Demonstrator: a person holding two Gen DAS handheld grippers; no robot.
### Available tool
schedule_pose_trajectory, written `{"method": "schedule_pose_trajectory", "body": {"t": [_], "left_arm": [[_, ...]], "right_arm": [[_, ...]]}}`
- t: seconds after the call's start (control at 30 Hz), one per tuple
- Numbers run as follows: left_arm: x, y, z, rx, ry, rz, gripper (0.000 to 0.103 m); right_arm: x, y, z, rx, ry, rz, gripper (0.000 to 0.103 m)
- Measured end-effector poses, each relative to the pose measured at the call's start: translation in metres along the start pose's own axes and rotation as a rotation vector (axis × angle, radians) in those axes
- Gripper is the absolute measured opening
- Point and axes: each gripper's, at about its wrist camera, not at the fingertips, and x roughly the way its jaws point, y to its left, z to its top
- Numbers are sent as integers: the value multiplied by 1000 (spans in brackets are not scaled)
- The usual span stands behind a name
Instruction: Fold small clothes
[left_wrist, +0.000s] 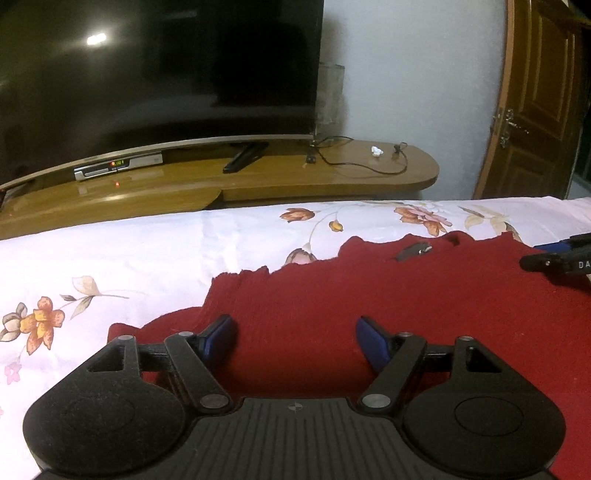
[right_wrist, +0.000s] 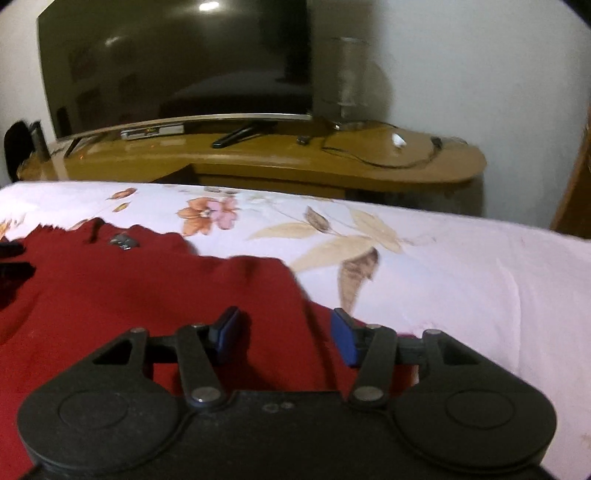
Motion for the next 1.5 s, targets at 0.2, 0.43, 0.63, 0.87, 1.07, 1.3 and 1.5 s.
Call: {"method": "schedule_pose_trajectory", "body": {"t": [0.2,0.43,0.63,0.87,1.07,1.3,1.5], "left_arm": [[-13,0,7,-12,-9,36,78],[-46,-42,6,112,-62,-163,78],[-33,-54,-21,184,6,-151,78],[-65,7,-41,73,-2,-115,78],[-64,14,-47,88,7,-75,79],[-99,-1,-33,119,-16,-43,79],[-128,-18,-45,67,-23,-141,79]], "right_arm": [[-6,6,3,-2,-22,-24,48],[-46,69,1,-169,-93,210,41],[-23,131,-20,-380,-21,242,43],[-46,62,-27,-303,14,124,42],[-67,20,-45,-220,18,82,43],[-85,38,-33,-181,-16,29,44],[-120,87,-53,-253,-23,193,43]]}}
